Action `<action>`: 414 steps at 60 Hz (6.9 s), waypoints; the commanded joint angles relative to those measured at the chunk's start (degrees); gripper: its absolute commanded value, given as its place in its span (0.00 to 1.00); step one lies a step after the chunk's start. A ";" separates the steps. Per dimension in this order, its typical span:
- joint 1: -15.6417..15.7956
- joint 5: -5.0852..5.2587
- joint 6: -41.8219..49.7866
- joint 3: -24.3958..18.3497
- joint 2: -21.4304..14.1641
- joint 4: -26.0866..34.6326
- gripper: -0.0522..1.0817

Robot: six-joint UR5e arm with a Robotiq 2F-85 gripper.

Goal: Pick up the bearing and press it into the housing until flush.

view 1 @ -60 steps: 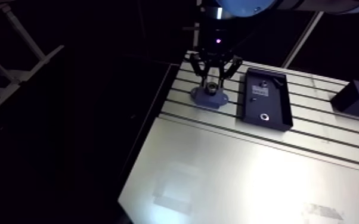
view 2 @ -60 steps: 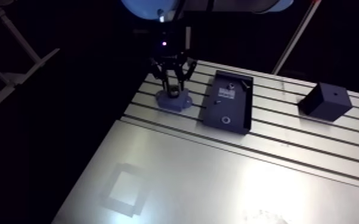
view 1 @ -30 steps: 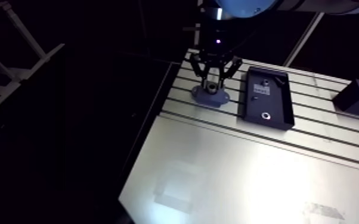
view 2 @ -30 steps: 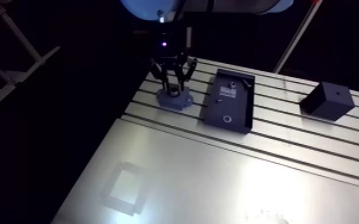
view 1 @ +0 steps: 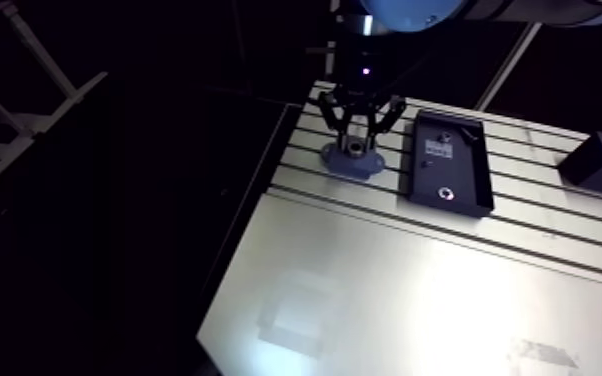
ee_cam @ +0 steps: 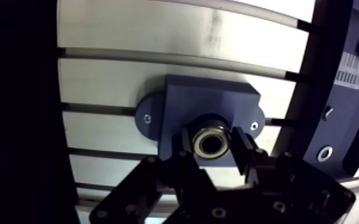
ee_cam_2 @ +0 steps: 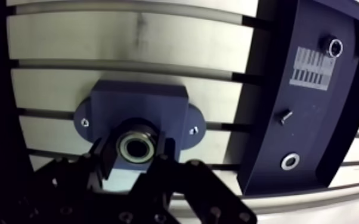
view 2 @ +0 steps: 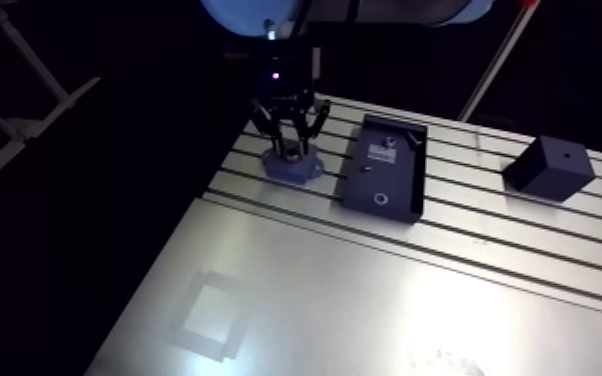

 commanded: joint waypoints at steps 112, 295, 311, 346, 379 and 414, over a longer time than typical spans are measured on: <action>0.00 0.63 -0.17 -0.13 0.25 -0.79 0.61; -1.25 3.18 -0.44 -0.83 -0.91 0.88 0.97; -1.07 3.18 -0.53 -0.74 -0.39 0.80 0.97; -1.06 3.18 -0.53 -0.66 -0.20 0.70 0.97; -1.06 3.18 -0.54 -0.57 -0.28 0.70 0.97; -1.05 3.09 -0.97 0.21 -0.64 0.55 0.97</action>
